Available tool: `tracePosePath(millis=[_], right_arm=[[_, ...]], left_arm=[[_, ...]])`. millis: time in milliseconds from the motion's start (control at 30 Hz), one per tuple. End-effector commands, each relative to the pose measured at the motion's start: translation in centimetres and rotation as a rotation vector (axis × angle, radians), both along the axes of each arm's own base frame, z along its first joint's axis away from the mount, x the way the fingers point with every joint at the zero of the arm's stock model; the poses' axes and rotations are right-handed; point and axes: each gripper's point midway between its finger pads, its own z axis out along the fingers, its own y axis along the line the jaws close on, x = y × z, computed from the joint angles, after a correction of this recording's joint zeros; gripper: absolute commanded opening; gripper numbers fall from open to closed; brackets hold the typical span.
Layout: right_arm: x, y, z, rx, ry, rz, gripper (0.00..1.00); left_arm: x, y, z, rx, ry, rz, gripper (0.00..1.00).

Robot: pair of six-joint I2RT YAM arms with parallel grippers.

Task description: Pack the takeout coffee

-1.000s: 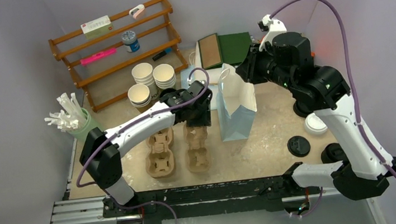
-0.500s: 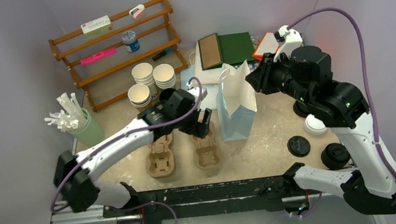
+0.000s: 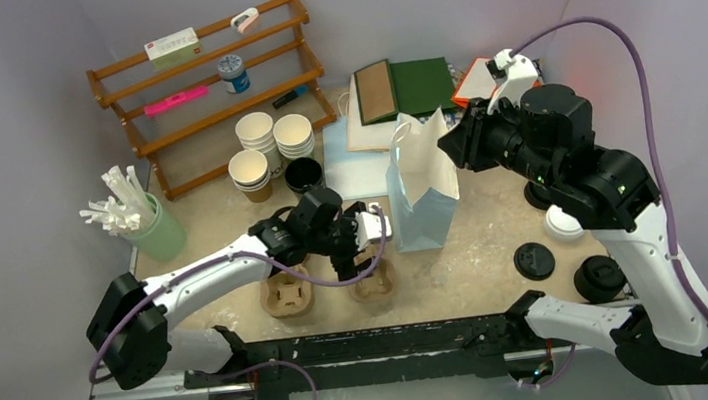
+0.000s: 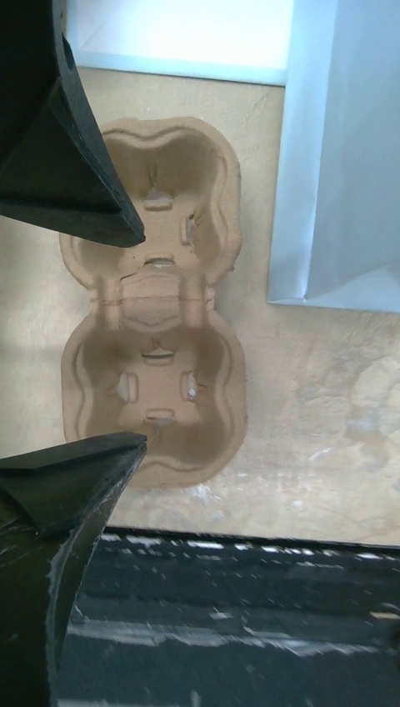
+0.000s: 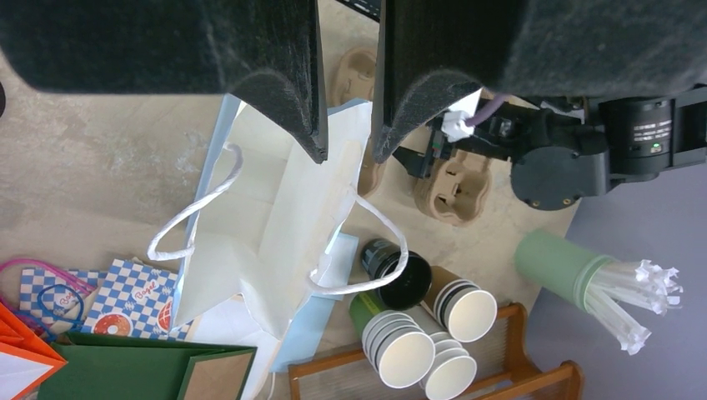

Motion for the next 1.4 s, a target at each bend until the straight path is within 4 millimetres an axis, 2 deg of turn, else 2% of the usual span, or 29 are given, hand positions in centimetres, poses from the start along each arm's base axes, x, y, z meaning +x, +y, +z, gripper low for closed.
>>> tracePosePath(millis=[0,200,533,767,967,1167,1367], right_arm=[[-0.7,-0.5,1.6,0.006,-0.058,0.013,0.29],[-1.1,-1.2,1.3,0.004,-0.057,-0.011,0.29],[-1.4,-2.3,1.0,-0.014,-0.064,-0.051,0.29],[-1.4,-2.8,1.0,-0.026,-0.072,-0.063,0.29],[-1.4,-2.8,0.6,-0.034,-0.066,-0.065,0.29],[-1.3,-2.7,0.5,-0.036,-0.066,-0.061,0.29],[-1.2,-2.6,0.2,-0.040,-0.063,-0.058,0.29]], left_arm=[[1.2,-0.9,0.0,-0.026,-0.187,-0.137,0.86],[2.3,-0.4,-2.5,0.053,-0.225,-0.149,0.87],[3.0,-1.0,-4.9,0.065,-0.196,-0.110,0.84],[3.0,-1.3,-7.1,0.097,-0.138,-0.109,0.72],[3.1,-1.0,-8.0,0.132,-0.125,-0.104,0.53],[3.0,-0.9,-7.2,0.136,-0.124,-0.104,0.42],[3.2,-0.7,-3.3,0.107,-0.157,-0.078,0.37]])
